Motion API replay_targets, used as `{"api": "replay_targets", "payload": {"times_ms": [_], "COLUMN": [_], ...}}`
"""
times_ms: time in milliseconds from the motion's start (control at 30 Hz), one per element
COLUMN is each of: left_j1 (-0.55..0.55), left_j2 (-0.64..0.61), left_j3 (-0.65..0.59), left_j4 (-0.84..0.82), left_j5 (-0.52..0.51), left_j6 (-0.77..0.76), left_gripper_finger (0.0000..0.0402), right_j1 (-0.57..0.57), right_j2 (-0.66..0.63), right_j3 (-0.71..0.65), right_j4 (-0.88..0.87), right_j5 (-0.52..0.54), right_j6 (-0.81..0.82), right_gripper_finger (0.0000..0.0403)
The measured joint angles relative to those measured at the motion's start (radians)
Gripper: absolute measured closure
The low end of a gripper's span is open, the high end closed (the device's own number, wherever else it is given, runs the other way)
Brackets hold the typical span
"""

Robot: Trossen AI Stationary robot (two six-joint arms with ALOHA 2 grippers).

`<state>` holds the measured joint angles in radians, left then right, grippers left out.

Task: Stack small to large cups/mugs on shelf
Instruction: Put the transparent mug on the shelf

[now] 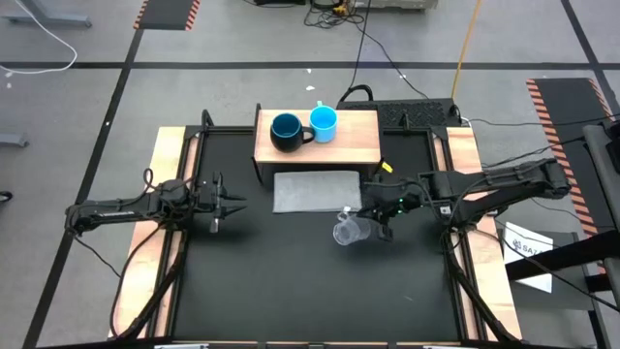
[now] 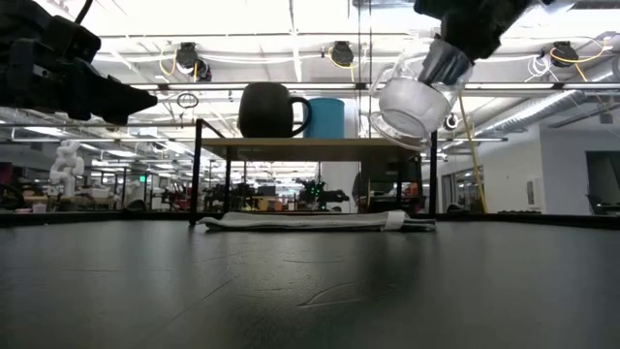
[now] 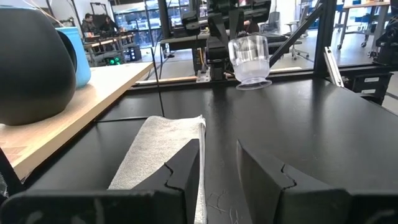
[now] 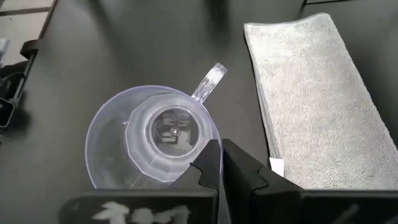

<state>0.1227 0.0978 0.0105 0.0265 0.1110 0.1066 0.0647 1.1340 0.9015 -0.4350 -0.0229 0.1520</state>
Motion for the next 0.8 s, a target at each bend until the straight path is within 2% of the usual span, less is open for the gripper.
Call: {"api": "replay_targets", "payload": {"times_ms": [567,800], "left_j1": [0.000,0.000], "left_j2": [0.000,0.000], "left_j3": [0.000,0.000], "left_j4": [0.000,0.000], "left_j5": [-0.002,-0.002], "left_j6": [-0.019,-0.021], "left_gripper_finger": [0.0293,0.0293], "right_j1": [0.000,0.000], "right_j2": [-0.119,-0.216], "right_j3": [-0.155,-0.258], "right_j4": [0.104,0.166], "right_j5": [0.046,0.088], "right_j6": [-0.036,-0.068], "right_gripper_finger": [0.0403,0.0403]}}
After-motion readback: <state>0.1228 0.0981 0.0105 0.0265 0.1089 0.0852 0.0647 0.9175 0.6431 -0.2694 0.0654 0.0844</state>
